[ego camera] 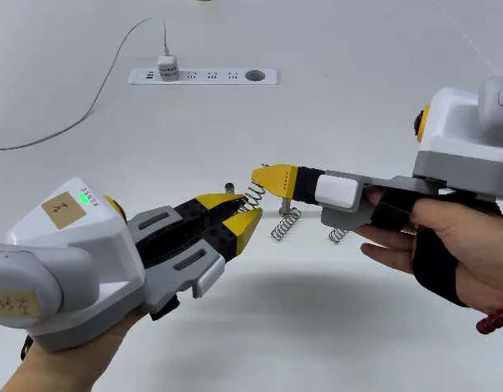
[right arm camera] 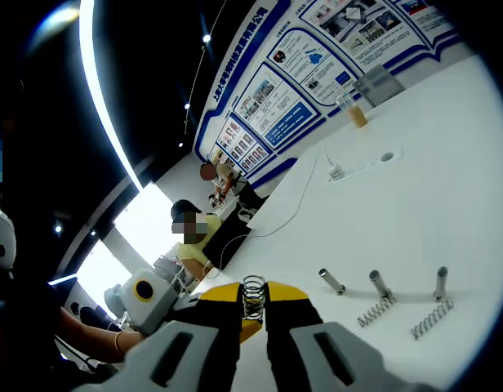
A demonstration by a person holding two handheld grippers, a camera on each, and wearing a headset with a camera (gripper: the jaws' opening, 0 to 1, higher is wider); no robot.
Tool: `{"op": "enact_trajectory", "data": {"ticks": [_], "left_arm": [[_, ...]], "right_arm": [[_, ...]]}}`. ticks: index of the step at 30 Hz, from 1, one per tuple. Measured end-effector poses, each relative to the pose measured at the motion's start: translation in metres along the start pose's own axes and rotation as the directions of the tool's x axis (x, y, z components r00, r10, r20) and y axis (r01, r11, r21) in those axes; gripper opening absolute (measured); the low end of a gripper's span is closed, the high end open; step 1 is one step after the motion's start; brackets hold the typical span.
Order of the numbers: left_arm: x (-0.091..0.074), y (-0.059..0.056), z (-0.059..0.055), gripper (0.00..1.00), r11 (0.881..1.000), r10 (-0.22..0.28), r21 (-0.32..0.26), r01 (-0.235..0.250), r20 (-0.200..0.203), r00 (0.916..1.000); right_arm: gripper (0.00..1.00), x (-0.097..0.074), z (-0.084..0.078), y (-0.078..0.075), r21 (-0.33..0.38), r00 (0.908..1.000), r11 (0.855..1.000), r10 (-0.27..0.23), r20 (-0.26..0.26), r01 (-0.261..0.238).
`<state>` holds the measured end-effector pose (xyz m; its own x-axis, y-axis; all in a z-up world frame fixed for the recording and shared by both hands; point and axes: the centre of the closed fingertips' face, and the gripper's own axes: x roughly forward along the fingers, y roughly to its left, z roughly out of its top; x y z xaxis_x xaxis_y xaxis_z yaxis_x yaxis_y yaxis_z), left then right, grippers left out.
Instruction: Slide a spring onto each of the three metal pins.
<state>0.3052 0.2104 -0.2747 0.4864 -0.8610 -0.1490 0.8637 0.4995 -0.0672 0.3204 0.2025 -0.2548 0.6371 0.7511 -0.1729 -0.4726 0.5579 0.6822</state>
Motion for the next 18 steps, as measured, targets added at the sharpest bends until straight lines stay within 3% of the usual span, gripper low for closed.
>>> {"op": "enact_trajectory", "data": {"ticks": [9,18], "left_arm": [[-0.0001,0.0004,-0.0016,0.11,1.0,0.004,0.0,-0.004,-0.011,0.9999],[0.0018,0.0017,-0.0101,0.12,1.0,-0.002,-0.02,0.001,-0.064,0.9979]], "right_arm": [[0.11,0.0009,-0.0008,0.0024,-0.036,1.0,0.999,0.002,-0.003,-0.002],[0.11,0.0033,-0.0025,0.0007,-0.078,0.9997,0.997,-0.026,-0.005,0.025]]}}
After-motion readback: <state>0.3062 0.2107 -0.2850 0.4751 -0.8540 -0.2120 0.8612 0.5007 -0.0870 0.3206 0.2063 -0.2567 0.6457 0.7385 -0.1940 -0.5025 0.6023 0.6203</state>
